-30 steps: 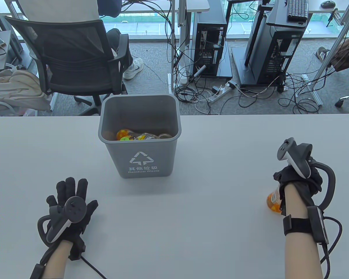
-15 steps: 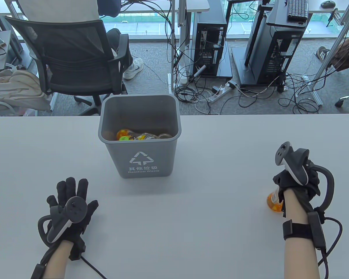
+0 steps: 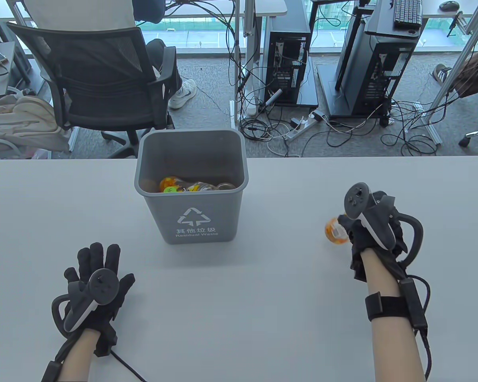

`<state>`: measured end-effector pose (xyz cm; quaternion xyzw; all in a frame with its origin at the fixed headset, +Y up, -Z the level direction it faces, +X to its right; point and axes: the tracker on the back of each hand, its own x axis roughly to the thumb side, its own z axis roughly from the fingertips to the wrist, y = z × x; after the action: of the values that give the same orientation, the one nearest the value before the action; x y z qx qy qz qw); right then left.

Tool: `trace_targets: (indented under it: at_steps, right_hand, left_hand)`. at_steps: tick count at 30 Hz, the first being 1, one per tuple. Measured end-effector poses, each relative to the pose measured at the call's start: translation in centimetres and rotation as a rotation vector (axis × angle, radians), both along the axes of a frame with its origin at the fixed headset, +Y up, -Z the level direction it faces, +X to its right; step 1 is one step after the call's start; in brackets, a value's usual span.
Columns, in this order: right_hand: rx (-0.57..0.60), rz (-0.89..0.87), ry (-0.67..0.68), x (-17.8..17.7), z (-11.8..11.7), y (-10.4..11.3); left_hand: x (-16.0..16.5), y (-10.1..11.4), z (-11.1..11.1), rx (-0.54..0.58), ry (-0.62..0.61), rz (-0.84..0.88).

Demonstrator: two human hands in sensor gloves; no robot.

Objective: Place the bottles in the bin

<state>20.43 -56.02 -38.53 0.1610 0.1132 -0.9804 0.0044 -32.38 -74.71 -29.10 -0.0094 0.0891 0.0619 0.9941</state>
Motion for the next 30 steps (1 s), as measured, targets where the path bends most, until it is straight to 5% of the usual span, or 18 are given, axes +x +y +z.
trace_targets:
  at_steps: [8,13,23,30]
  right_hand:
    - [0.468,-0.090,0.187,-7.7,0.5,7.8]
    - [0.579,-0.263,0.322,-12.3,1.0,10.3]
    - [0.478,-0.252,0.550,-21.7,0.7,7.1]
    - [0.320,-0.255,0.584,-23.4,-1.0,3.3]
  left_hand:
    - [0.0,0.0,0.0,-0.008,-0.003,0.003]
    - [0.1,-0.1,0.0,-0.015,-0.015,-0.006]
    - [0.0,0.0,0.0,-0.013,-0.007,0.003]
    - [0.1,-0.1,0.0,-0.017,-0.009,0.002]
